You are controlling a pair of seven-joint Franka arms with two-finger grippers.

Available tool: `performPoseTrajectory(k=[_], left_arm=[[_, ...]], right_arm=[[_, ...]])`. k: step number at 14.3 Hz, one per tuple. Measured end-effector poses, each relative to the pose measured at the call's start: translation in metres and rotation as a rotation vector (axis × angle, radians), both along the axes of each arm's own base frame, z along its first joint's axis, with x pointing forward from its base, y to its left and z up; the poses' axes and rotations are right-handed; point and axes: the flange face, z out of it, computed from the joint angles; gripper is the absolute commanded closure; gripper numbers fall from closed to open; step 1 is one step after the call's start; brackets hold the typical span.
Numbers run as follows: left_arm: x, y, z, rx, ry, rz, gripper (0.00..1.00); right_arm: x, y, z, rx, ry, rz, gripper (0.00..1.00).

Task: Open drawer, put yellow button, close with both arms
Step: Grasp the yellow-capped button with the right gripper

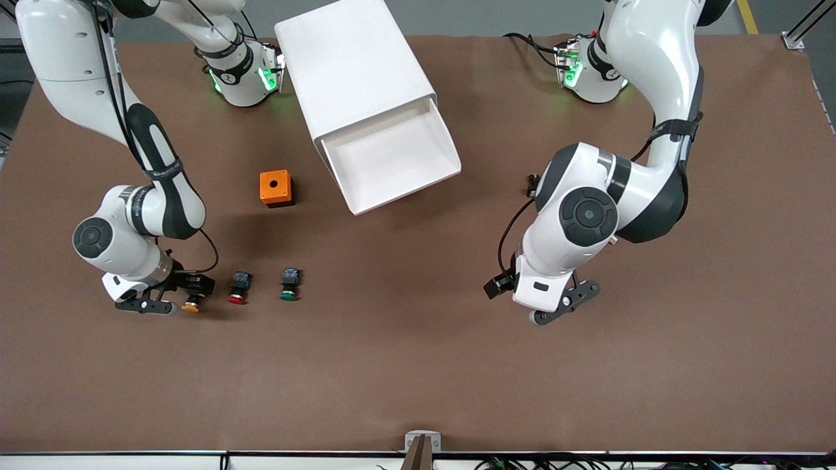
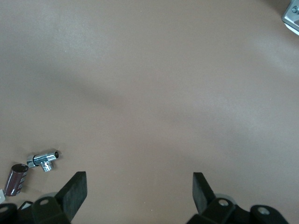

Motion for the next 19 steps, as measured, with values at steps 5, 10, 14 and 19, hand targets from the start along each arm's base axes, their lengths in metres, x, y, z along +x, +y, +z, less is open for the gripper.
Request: performPoseTrajectory(k=[5,10,14,19], left_arm=[[-0.007,-0.010,-0.005,0.122,-0.051,-0.072,0.01],[-0.009,-0.012,-0.003,0.120,-0.052,-0.076,0.01],[-0.008,-0.011,-0.002,0.120,-0.053,-0.073,0.01],[-0.008,-0.010,-0.002,0.120,-0.053,-0.073,0.01]], right_arm=[[0.001,0.000,-0.005,0.000,0.003,0.000,0.17],[0.001,0.001,-0.005,0.000,0.003,0.001,0.49],[0.001,0.001,-0.005,0.001,0.004,0.001,0.89],[0.001,0.001,-0.005,0.001,0.004,0.001,0.99]])
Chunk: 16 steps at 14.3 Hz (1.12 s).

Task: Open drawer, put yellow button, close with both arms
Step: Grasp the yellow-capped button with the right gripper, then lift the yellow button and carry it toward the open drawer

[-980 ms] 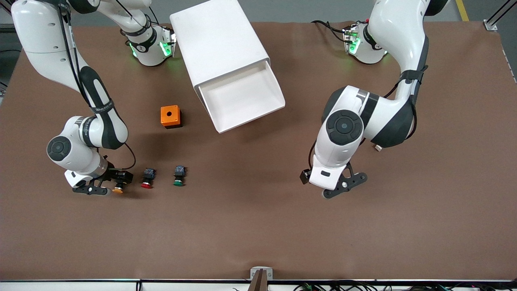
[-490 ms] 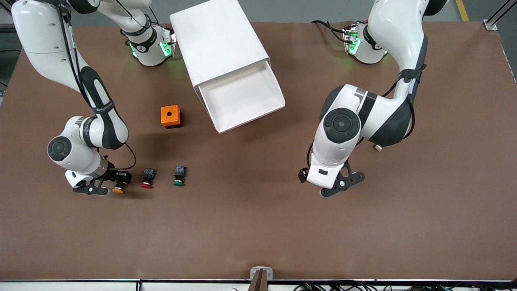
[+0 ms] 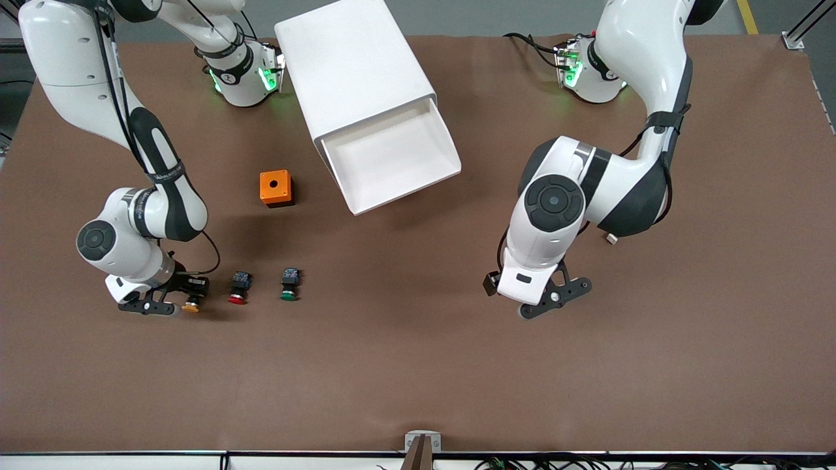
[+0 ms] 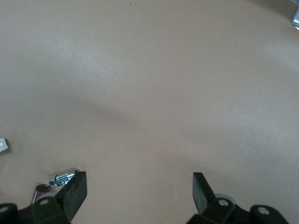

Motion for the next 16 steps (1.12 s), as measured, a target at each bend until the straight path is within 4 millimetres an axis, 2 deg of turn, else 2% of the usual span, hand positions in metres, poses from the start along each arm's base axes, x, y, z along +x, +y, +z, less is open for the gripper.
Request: performPoseTrajectory(k=[3,5,8,12,16], left_arm=[[0.000,0.000,0.000,0.000,0.000,0.001,0.01],[0.000,0.001,0.000,0.000,0.000,0.001,0.01],[0.001,0.001,0.000,0.000,0.000,0.002,0.01],[0.001,0.002,0.000,0.000,0.000,0.002,0.01],[0.001,0.002,0.000,0.000,0.000,0.003,0.01]], right_arm=[[0.002,0.002,0.005,0.004,0.005,-0.015,1.00],[0.008,0.008,0.023,0.014,0.036,-0.036,1.00],[0.012,0.018,0.075,0.030,0.072,-0.056,1.00],[0.000,0.033,0.151,0.064,0.098,-0.127,1.00],[-0.021,0.075,0.215,0.142,0.134,-0.233,1.00]])
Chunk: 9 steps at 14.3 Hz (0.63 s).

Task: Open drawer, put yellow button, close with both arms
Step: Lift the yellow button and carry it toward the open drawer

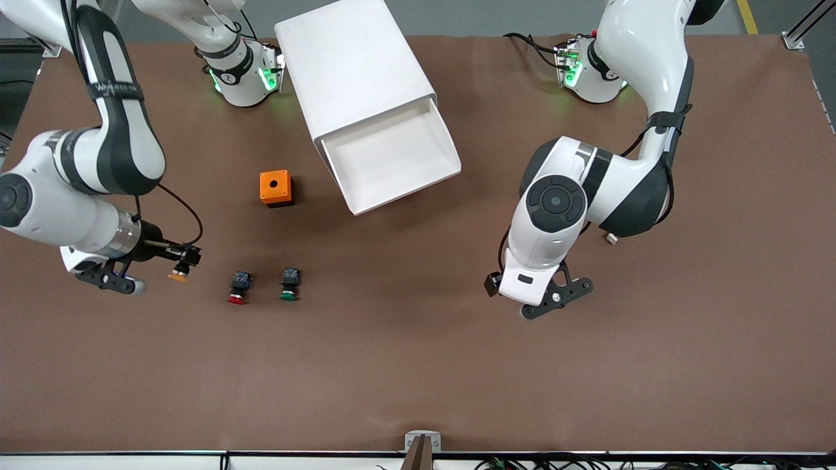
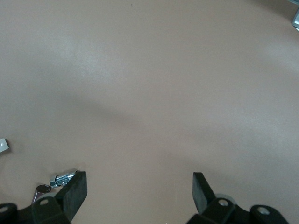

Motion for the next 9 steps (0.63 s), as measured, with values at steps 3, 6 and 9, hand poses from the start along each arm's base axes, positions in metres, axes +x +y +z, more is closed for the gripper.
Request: performPoseTrajectory(k=[3,6,9], left_arm=[[0.000,0.000,0.000,0.000,0.000,0.000,0.01],[0.000,0.000,0.000,0.000,0.000,0.000,0.01],[0.000,0.000,0.000,0.000,0.000,0.000,0.01]], right_arm=[[-0.020,0.056,0.037,-0.003,0.022,-0.085,1.00],[-0.041,0.115,0.061,-0.014,0.036,-0.163,1.00],[-0.064,0.169,0.077,-0.022,0.042,-0.241,1.00]])
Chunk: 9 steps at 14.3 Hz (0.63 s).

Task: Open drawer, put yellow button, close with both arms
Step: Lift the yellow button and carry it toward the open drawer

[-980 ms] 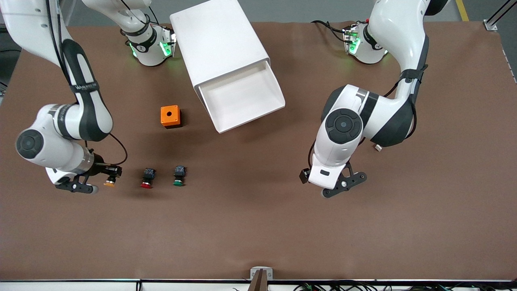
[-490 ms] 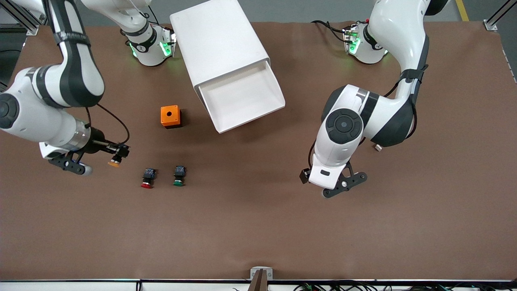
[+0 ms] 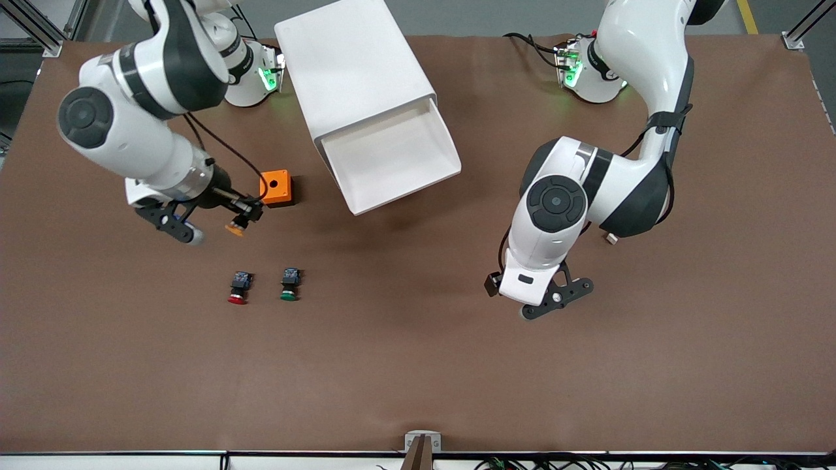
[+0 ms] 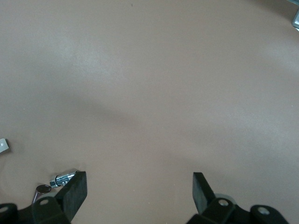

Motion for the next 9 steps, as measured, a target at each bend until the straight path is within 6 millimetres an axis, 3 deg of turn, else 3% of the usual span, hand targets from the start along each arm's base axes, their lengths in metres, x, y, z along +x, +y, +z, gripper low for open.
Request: performPoseTrajectory(k=[5,9], left_arm=[[0.000,0.000,0.000,0.000,0.000,0.000,0.01],[0.000,0.000,0.000,0.000,0.000,0.000,0.01]], right_arm=[[-0.051,0.104,0.009,-0.015,0.009,-0.116,1.00],[-0.082,0.154,0.011,-0.010,0.000,-0.195,1.00]])
